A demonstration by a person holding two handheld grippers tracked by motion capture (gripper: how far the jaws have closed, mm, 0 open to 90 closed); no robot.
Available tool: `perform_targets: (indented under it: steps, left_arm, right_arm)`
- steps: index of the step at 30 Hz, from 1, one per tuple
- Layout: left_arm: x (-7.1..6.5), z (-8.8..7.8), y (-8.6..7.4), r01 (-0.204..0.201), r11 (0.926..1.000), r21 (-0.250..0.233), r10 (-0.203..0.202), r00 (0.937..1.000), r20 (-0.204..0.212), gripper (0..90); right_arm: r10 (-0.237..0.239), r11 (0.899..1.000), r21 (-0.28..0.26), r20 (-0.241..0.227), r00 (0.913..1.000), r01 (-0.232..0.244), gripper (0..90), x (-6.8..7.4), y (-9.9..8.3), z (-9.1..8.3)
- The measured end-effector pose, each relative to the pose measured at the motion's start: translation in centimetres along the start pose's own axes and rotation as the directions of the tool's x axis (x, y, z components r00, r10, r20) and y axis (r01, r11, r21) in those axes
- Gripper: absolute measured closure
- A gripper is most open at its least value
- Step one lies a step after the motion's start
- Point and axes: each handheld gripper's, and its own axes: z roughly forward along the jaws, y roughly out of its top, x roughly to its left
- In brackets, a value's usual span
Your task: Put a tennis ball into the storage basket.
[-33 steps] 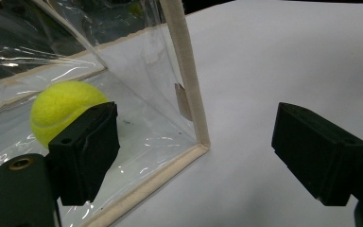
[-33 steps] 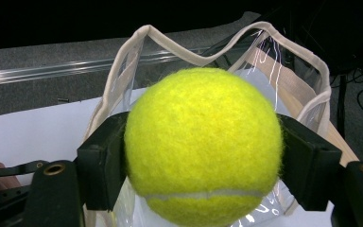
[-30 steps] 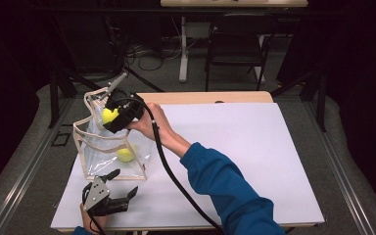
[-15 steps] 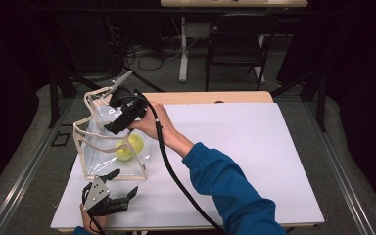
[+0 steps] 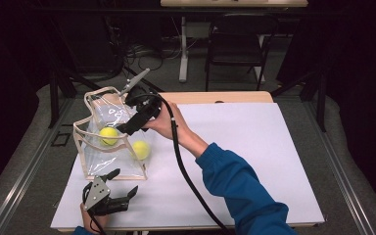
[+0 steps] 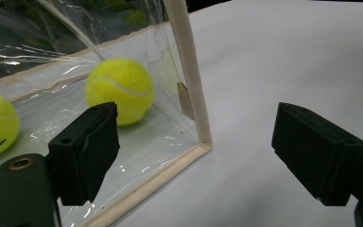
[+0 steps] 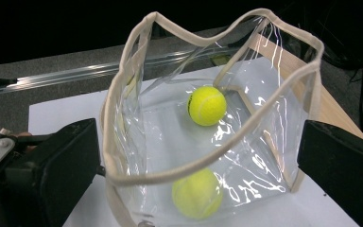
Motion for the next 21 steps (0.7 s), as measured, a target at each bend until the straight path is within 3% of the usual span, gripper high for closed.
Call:
perform_targets:
  steps: [21]
  left_arm:
    - [-0.1,-0.1,0.0,-0.012,0.9999,0.000,0.012,0.9999,0.002,15.9]
  right_arm:
    - [0.026,0.999,0.027,0.030,0.9992,-0.027,0.0,-0.7,-4.3,-3.0]
